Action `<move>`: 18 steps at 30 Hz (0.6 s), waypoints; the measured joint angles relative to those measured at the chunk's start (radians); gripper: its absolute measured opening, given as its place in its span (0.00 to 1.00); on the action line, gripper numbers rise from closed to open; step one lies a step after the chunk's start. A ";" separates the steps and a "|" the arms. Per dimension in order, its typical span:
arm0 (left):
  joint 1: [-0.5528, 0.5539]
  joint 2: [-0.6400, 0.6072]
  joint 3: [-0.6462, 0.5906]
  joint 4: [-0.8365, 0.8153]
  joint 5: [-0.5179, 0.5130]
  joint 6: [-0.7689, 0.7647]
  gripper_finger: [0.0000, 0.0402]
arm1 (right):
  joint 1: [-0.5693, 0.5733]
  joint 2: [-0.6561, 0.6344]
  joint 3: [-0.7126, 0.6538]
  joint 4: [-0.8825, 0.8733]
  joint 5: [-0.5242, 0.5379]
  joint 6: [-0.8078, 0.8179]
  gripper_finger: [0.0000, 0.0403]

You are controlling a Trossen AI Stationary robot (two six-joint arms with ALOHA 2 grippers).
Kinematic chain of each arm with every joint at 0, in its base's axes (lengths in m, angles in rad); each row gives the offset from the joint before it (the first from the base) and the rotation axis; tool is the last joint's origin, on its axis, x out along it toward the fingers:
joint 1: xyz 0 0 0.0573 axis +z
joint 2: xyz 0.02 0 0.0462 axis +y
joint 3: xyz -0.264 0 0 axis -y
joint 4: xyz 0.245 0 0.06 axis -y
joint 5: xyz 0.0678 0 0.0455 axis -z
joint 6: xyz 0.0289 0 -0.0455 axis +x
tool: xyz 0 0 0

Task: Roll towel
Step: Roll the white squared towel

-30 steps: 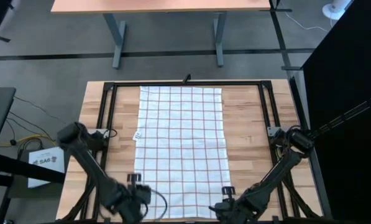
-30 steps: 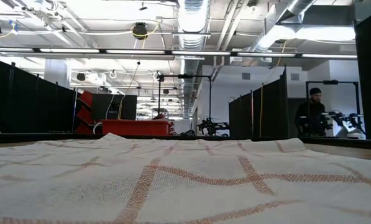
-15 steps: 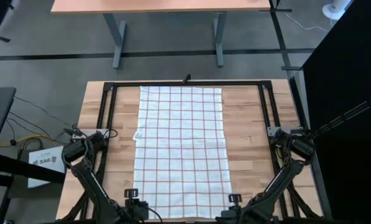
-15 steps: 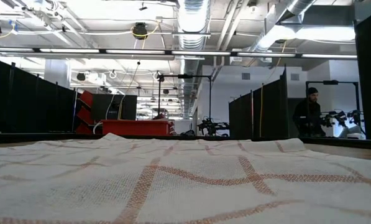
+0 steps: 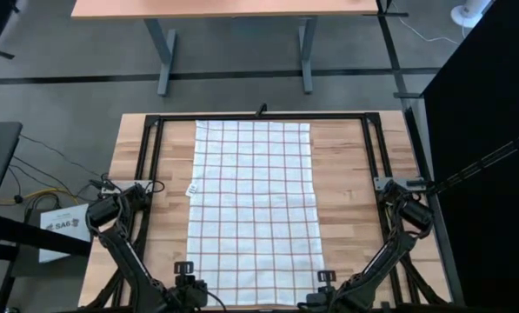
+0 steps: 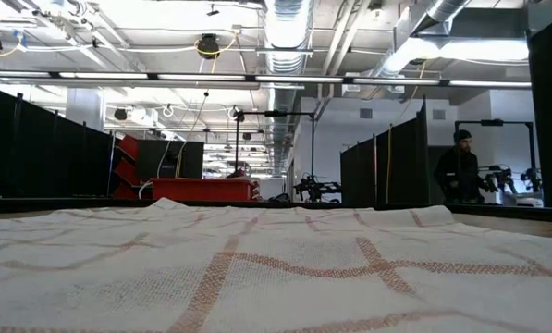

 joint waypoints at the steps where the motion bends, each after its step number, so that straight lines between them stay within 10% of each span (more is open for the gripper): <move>1: -0.002 0.000 0.000 0.000 -0.005 -0.005 0.37 | 0.000 0.001 0.000 0.000 0.000 0.000 0.23; 18: -0.020 0.073 -0.006 0.151 0.111 0.023 0.37 | -0.002 0.005 -0.001 -0.002 0.000 0.010 0.23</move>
